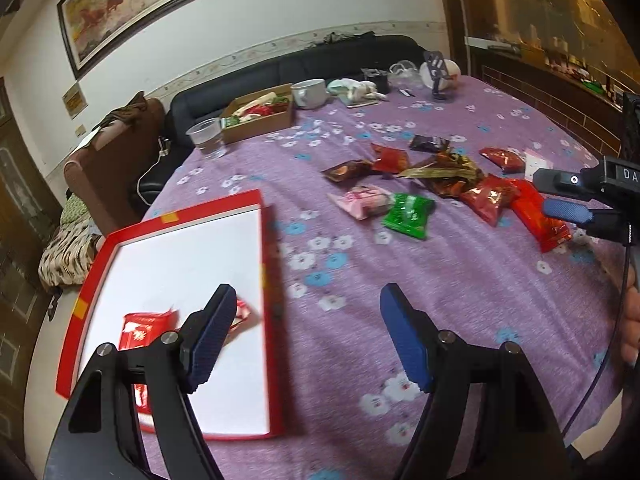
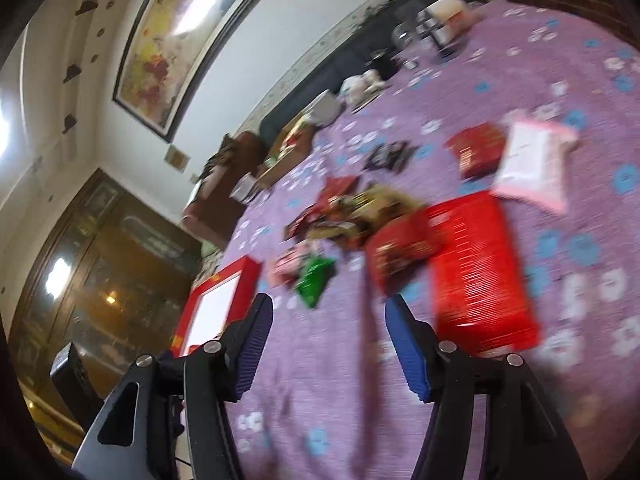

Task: Organize snacks
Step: 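Grasp a red snack pouch with the left tool while the right tool grasps a long red packet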

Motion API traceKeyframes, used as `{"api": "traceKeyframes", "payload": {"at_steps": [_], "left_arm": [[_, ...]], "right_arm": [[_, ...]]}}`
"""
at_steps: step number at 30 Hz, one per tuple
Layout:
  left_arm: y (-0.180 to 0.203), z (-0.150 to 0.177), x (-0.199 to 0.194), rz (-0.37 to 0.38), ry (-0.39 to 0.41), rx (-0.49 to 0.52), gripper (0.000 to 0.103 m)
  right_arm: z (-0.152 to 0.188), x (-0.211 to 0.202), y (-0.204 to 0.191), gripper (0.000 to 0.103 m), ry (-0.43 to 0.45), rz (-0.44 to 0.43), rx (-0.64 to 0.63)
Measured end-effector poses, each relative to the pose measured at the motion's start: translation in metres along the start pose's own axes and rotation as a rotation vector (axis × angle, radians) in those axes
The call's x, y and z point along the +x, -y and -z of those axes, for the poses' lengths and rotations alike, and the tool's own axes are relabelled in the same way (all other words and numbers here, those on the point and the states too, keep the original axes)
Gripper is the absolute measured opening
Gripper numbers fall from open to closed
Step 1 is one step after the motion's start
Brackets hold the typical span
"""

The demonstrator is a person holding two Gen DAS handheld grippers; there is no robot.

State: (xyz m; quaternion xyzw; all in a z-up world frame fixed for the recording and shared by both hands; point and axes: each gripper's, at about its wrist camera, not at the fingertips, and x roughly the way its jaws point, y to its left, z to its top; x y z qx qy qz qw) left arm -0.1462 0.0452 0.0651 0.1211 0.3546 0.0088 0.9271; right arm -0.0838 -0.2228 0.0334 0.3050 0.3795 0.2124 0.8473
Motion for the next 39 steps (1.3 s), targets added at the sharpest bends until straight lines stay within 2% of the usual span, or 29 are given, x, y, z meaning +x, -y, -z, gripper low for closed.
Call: {"api": "traceKeyframes", "payload": {"at_steps": [9,14,18,22,25,28,29,30,31,32,33,36,39], "left_arm": [[0.029,-0.014,0.014,0.027,-0.019,0.041,0.074],[0.042,-0.020,0.022,0.040,-0.030,0.059,0.074],[0.049,-0.023,0.029,0.046,-0.040,0.068,0.074],[0.054,-0.024,0.038,0.046,-0.053,0.074,0.074],[0.056,-0.024,0.046,0.034,-0.069,0.085,0.074],[0.057,-0.026,0.057,0.029,-0.091,0.091,0.074],[0.057,-0.027,0.060,0.030,-0.097,0.094,0.074],[0.057,-0.029,0.062,0.033,-0.103,0.096,0.074],[0.058,-0.030,0.064,0.038,-0.108,0.096,0.074],[0.060,-0.034,0.066,0.055,-0.116,0.092,0.074],[0.061,-0.036,0.067,0.069,-0.119,0.089,0.074],[0.075,-0.048,0.066,0.134,-0.103,0.098,0.075],[0.099,-0.059,0.069,0.192,-0.096,0.147,0.079]], "right_arm": [[-0.014,-0.017,0.026,0.065,0.004,0.202,-0.057],[-0.017,-0.012,0.036,0.068,-0.030,0.325,-0.098],[-0.018,-0.001,0.037,0.068,-0.065,0.372,-0.117],[-0.016,0.011,0.026,0.073,-0.100,0.446,-0.192],[-0.011,0.025,0.015,0.082,-0.130,0.506,-0.264],[-0.002,0.042,0.003,0.084,-0.159,0.612,-0.385],[0.002,0.046,-0.002,0.082,-0.154,0.642,-0.434],[0.003,0.046,-0.002,0.074,-0.154,0.630,-0.436],[0.002,0.044,-0.001,0.071,-0.150,0.621,-0.425],[0.000,0.041,-0.001,0.055,-0.141,0.624,-0.426],[-0.001,0.038,0.001,0.051,-0.138,0.626,-0.424],[-0.005,0.026,0.012,0.051,-0.120,0.583,-0.386],[-0.005,0.013,0.020,0.051,-0.115,0.587,-0.376]]}}
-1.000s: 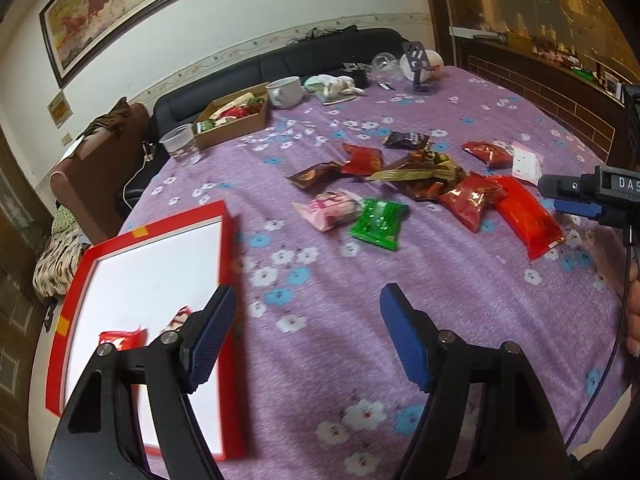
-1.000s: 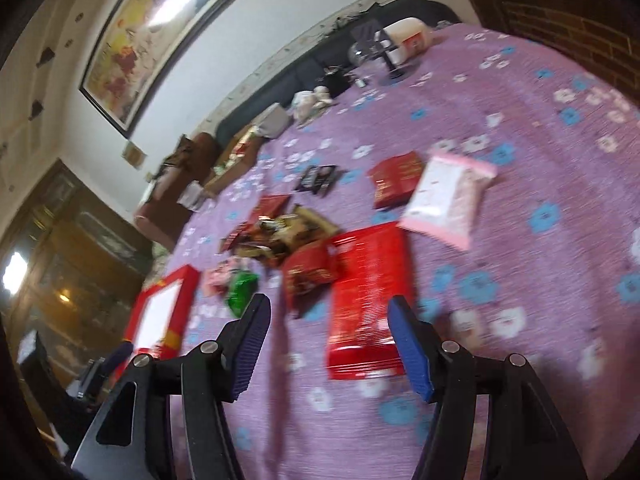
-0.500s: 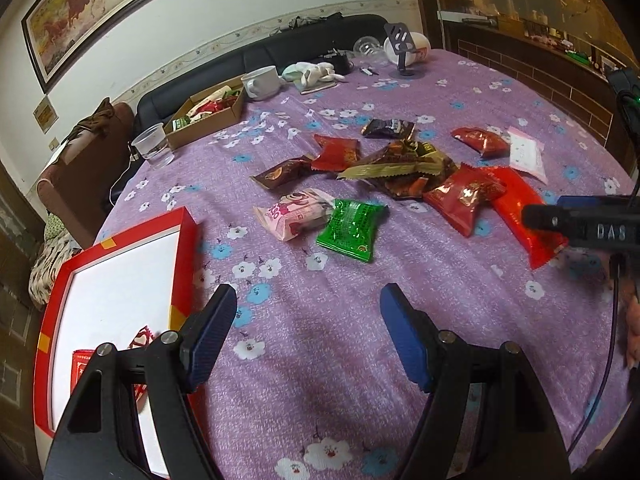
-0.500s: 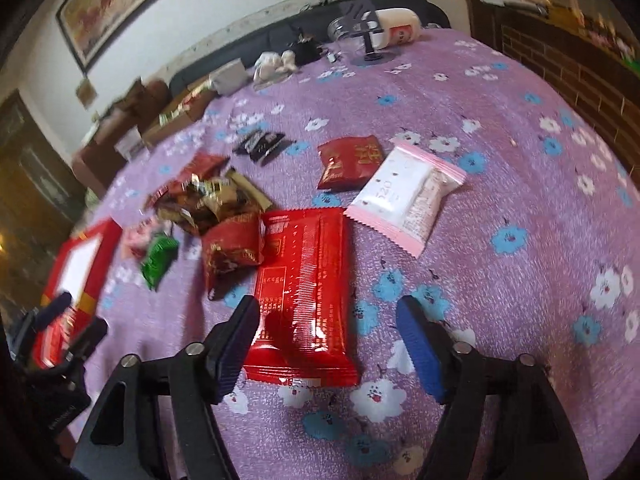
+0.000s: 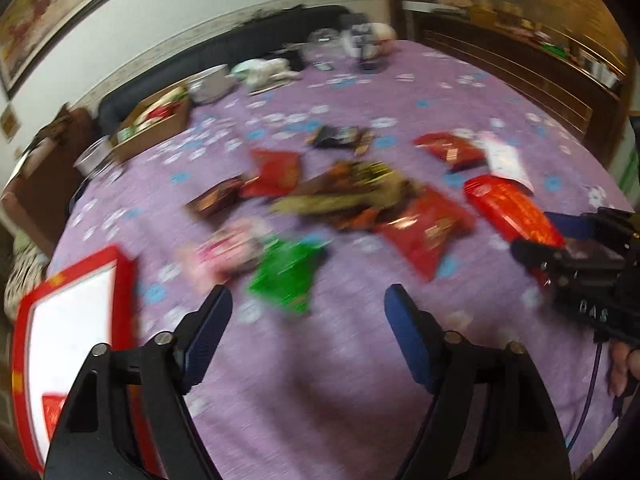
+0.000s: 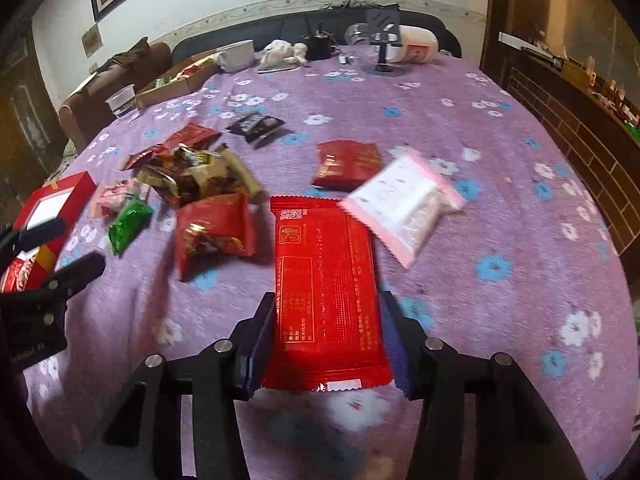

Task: Organize snacks
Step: 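Grasp a red snack pouch with the left tool while the right tool grasps a long red packet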

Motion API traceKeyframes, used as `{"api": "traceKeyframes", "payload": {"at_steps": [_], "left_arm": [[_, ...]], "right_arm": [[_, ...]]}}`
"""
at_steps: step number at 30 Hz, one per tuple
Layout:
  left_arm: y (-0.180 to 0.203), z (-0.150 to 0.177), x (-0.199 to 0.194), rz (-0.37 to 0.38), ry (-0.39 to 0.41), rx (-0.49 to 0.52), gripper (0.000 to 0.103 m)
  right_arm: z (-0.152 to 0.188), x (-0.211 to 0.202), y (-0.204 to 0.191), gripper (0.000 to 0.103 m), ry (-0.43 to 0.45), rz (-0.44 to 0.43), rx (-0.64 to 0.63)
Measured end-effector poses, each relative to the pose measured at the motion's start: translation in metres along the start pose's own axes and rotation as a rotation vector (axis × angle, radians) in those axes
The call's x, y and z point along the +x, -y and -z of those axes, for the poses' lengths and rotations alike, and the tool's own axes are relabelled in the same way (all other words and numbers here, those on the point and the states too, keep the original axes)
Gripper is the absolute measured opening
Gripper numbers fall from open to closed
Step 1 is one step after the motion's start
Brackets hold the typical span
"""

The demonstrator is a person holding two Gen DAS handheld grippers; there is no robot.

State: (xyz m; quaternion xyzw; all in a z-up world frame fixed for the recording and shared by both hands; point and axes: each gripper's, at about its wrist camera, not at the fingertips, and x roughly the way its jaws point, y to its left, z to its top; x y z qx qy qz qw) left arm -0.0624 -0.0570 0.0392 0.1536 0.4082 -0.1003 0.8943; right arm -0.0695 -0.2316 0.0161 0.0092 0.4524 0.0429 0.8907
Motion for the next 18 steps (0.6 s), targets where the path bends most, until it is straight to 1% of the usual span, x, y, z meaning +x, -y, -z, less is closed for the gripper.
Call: {"api": "traceKeyframes", "payload": {"at_steps": [1,3,4,7,10,11,13,15,18], "left_arm": [[0.009,-0.006,0.004,0.017,0.001,0.029,0.079],[0.023,-0.017,0.009,0.022,0.019,0.079,0.079],[0.031,-0.023,0.015,0.025,0.017,0.112,0.079],[0.041,-0.037,0.030,0.053,-0.001,0.166,0.079],[0.047,-0.047,0.046,0.104,-0.043,0.224,0.079],[0.050,-0.049,0.053,0.130,-0.069,0.242,0.078],[0.051,-0.051,0.057,0.151,-0.074,0.241,0.079],[0.052,-0.057,0.060,0.189,-0.084,0.238,0.079],[0.053,-0.067,0.064,0.245,-0.088,0.225,0.079]], "right_arm": [[0.002,-0.003,0.005,0.051,-0.002,-0.008,0.009],[0.005,-0.005,0.014,0.051,-0.011,0.025,0.011],[0.009,-0.007,0.021,0.051,-0.009,0.020,0.019],[0.011,-0.009,0.027,0.052,-0.002,-0.002,0.024],[0.012,-0.008,0.021,0.053,0.000,0.029,-0.002],[0.011,-0.008,0.021,0.054,0.000,0.026,0.001],[0.011,-0.008,0.024,0.056,0.002,0.009,0.010],[0.012,-0.008,0.027,0.057,0.006,-0.016,0.023],[0.012,-0.008,0.028,0.058,0.009,-0.022,0.027]]}}
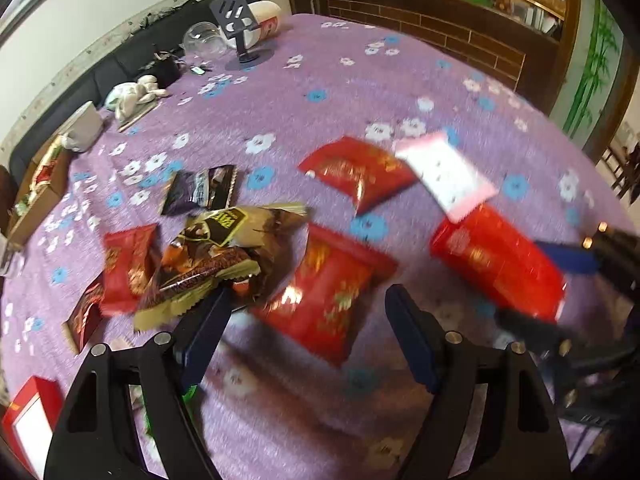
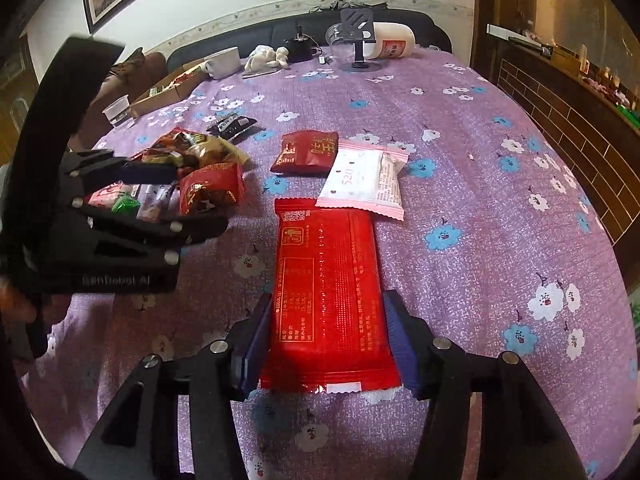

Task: Organize snacks
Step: 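Grasp a red snack pouch with the left tool while the right tool grasps a long red packet, then carry both red snacks over the tray and release them inside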

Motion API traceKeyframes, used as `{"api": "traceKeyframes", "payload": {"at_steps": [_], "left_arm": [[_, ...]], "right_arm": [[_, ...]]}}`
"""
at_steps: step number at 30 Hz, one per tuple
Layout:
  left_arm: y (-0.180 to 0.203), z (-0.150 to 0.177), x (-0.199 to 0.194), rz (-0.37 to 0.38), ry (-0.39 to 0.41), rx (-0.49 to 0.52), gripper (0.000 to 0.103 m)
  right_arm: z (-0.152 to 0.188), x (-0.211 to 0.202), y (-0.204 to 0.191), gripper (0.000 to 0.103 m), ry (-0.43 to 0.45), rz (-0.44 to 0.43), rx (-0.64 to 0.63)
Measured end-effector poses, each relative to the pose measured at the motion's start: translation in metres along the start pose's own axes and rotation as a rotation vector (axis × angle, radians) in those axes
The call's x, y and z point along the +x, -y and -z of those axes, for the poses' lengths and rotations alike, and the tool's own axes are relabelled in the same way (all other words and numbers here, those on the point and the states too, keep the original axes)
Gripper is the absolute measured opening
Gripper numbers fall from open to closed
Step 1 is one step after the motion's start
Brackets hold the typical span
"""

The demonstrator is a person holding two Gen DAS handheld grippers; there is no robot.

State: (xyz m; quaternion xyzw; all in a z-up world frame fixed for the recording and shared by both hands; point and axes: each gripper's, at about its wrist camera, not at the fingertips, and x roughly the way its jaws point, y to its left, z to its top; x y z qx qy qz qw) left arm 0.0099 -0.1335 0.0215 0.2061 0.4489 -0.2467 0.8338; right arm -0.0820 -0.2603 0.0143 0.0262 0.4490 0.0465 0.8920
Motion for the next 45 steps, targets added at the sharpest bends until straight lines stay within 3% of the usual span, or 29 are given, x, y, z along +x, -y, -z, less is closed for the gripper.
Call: {"api": "traceKeyframes", "payload": {"at_steps": [3,5,7,9,16,19,23,32,45], "left_arm": [[0.002,-0.006,0.012,0.005,-0.022,0.026,0.079],[-0.001,-0.008,0.014,0.048,-0.011,0.005,0.078],[-0.011,-0.006,0.012,0.099,-0.007,-0.069,0.052],[-0.013,-0.003,0.009,0.070,0.009,-0.085,0.033],[-0.022,0.026,-0.018,0.094,0.049,-0.194,0.030],[-0.022,0.046,-0.049,0.056,0.102,-0.194,0.030],[-0.023,0.076,-0.082,0.016,0.131,-0.201,0.030],[-0.041,0.135,-0.128,-0.210,0.190,-0.229,0.031],[-0.091,0.201,-0.192,-0.400,0.312,-0.345,0.031]], "right_arm": [[0.000,0.000,0.000,0.058,0.001,-0.004,0.002],[0.000,0.000,0.002,0.058,0.003,-0.011,0.008],[0.001,-0.001,0.003,0.058,0.005,-0.017,0.014],[0.002,-0.002,0.002,0.058,0.006,-0.019,0.016],[0.002,-0.002,-0.007,0.055,-0.004,0.039,-0.020],[0.002,-0.006,-0.001,0.053,-0.005,-0.025,0.036],[0.001,-0.013,-0.002,0.052,-0.018,-0.192,0.117],[0.003,-0.021,-0.070,0.052,-0.046,-0.429,0.136],[0.004,-0.036,-0.171,0.051,-0.065,-0.462,0.006]]}}
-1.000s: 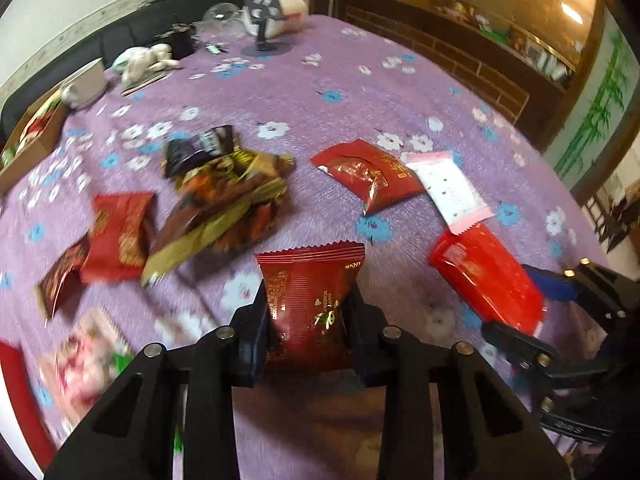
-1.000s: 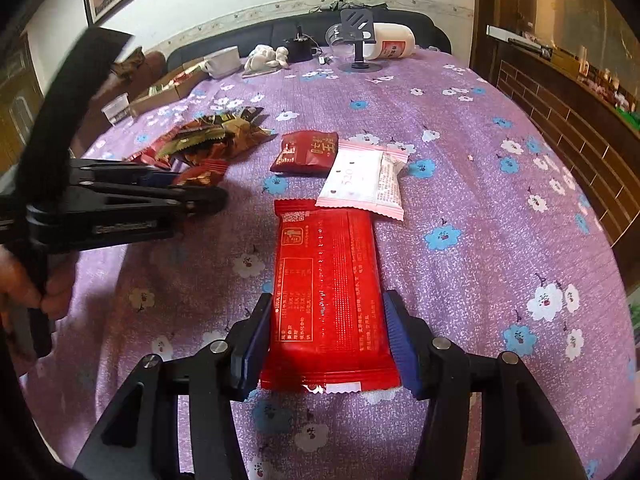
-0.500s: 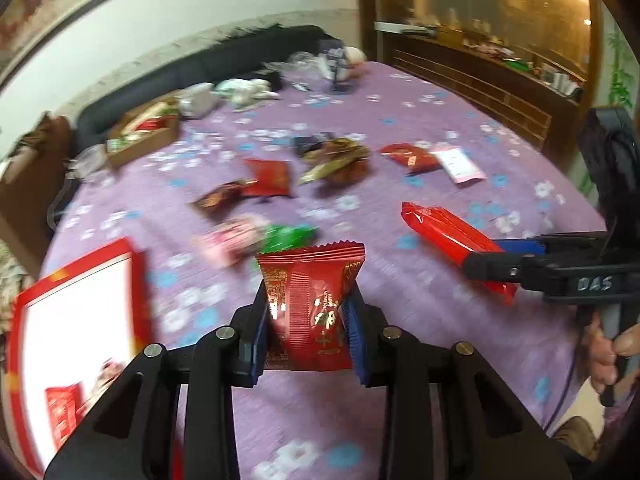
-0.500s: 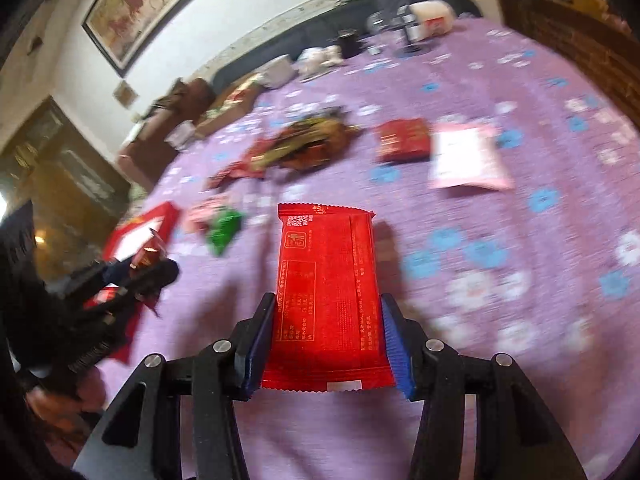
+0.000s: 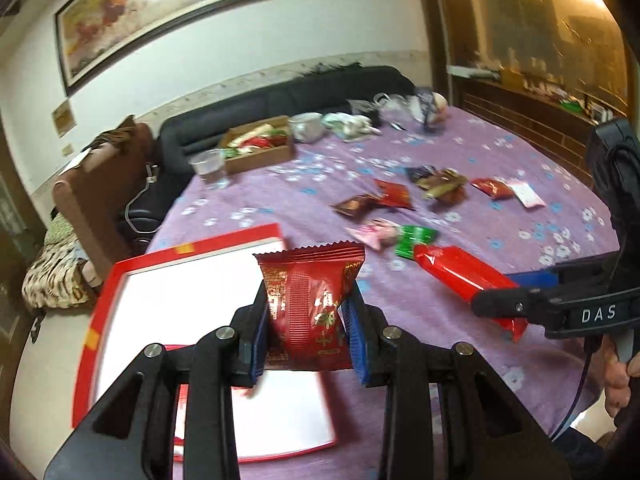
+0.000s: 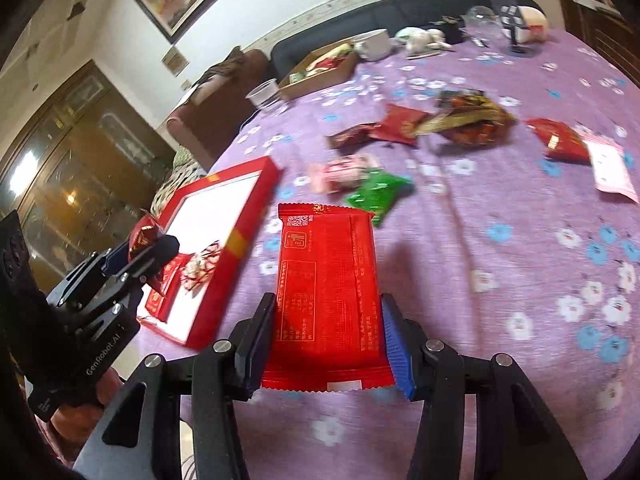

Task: Organize snacks
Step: 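Carry both red snacks over the tray and release them inside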

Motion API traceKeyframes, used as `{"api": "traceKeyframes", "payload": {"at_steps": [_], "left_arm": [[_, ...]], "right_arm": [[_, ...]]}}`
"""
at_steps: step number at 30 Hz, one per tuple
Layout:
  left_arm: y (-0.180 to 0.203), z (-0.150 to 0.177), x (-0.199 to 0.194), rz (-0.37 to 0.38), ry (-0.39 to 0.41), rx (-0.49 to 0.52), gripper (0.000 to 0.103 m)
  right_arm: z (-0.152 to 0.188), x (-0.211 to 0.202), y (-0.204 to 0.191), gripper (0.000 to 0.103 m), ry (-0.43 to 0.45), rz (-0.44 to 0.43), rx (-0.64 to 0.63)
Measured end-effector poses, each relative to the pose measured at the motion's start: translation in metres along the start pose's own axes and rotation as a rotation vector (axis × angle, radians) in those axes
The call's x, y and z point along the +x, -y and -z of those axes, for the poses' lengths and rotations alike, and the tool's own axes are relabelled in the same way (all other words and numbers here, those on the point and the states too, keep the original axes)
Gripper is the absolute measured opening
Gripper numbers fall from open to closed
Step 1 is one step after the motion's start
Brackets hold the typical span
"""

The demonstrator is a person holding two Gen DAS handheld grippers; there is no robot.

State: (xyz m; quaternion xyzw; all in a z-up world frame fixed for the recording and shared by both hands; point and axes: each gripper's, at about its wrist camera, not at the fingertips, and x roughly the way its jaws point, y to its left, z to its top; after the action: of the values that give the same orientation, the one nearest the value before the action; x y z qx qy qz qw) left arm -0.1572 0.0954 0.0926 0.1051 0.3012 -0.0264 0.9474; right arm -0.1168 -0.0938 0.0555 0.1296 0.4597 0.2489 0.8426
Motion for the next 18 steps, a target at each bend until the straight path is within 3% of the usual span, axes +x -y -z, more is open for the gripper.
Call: {"api": "traceKeyframes", "payload": {"at_steps": [18], "left_arm": [[-0.102,0.033,0.004,-0.127,-0.008,-0.167,0.031]], "right_arm": [[-0.014,0.056,-0.096,0.051,-0.039,-0.068,-0.114]]}}
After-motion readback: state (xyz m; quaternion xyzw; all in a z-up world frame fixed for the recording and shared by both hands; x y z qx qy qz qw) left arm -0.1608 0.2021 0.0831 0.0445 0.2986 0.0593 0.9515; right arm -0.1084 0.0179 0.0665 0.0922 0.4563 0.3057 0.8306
